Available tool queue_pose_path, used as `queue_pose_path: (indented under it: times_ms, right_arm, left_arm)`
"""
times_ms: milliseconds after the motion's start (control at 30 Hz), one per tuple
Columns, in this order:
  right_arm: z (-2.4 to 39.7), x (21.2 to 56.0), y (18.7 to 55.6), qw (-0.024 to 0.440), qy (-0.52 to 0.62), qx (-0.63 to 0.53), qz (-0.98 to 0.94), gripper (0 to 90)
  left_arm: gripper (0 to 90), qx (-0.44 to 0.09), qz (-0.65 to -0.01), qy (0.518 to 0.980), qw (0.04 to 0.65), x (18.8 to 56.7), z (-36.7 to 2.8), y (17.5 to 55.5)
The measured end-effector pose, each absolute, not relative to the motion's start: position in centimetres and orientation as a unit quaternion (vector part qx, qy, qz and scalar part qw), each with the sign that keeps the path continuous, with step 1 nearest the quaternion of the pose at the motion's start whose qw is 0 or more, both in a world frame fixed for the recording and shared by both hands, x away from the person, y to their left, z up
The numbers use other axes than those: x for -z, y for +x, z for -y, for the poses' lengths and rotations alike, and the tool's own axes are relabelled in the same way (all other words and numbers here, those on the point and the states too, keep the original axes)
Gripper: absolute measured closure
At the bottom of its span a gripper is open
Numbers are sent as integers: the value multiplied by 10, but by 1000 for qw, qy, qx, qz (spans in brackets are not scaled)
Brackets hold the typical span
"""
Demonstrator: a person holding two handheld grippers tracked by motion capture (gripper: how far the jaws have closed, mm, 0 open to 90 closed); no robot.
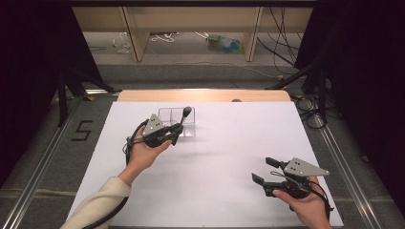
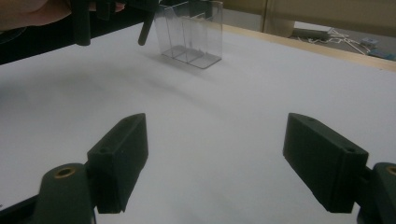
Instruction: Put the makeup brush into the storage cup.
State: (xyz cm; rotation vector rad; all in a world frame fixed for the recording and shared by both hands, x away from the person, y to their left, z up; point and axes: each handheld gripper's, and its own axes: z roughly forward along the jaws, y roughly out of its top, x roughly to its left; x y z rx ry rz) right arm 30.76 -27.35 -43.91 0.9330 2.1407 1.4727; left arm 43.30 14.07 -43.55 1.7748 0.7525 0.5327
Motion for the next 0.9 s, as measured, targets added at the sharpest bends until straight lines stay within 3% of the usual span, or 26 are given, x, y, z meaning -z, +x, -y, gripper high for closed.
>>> queue_pose_path:
  times_ms: [900]
  right_arm:
    - [273,440,308,180,335,-527,-760,232]
  left_arm:
    - [789,-230,-318,736,551,432,-133,436]
